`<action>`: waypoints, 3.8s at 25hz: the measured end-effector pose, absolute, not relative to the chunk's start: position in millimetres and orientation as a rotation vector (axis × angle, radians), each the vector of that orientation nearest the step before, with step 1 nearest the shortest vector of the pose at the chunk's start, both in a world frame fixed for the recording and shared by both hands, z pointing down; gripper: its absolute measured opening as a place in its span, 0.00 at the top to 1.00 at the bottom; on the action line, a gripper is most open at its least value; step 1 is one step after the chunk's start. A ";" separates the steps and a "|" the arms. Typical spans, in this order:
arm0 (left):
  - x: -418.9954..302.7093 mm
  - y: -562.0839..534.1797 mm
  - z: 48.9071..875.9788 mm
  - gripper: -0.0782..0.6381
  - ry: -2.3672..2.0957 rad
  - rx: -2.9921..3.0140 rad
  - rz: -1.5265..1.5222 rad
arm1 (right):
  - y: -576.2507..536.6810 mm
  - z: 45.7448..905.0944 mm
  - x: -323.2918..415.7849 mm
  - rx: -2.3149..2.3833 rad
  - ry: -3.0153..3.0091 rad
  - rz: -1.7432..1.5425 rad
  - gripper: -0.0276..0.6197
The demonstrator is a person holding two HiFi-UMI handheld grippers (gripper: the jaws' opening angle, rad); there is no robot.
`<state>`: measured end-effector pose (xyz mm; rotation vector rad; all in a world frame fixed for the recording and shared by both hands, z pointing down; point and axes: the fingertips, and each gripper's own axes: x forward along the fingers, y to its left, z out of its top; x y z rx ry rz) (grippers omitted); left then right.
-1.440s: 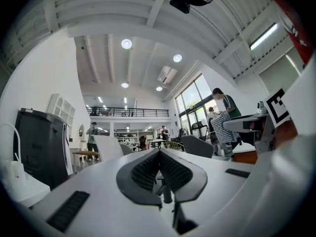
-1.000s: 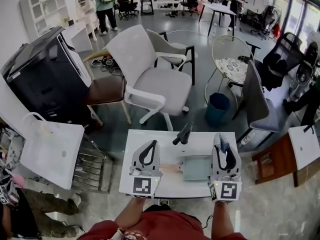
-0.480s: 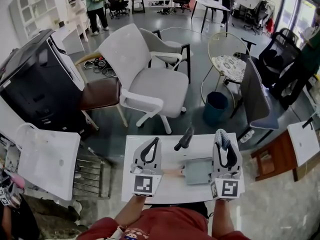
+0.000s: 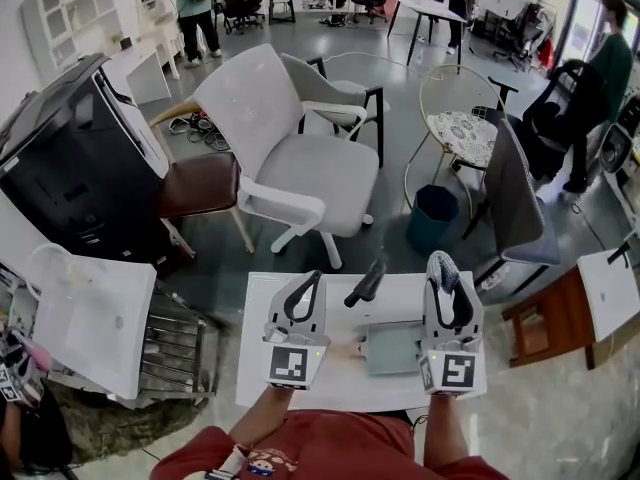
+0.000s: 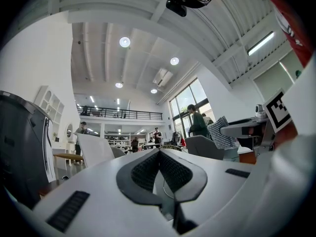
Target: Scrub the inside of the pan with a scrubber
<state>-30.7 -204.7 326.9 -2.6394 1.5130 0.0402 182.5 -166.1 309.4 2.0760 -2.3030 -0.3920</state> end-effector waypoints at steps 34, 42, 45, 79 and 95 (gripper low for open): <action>-35.9 -179.5 422.5 0.87 1.530 -2.759 -0.207 | -145.3 435.1 158.4 1.777 -2.271 -0.061 0.69; -39.5 -167.0 452.2 0.87 1.544 -2.791 -0.297 | -124.8 488.6 147.5 1.610 -2.232 0.048 0.69; -36.5 -162.8 457.1 0.87 1.541 -2.810 -0.308 | -118.0 513.6 146.2 1.501 -2.195 0.084 0.69; -18.3 -154.2 471.3 0.87 1.458 -2.851 -0.281 | -45.7 725.1 117.8 0.138 -1.815 0.064 0.71; -14.7 -154.3 475.8 0.87 1.449 -2.869 -0.293 | -48.4 738.7 116.8 0.095 -1.803 0.082 0.72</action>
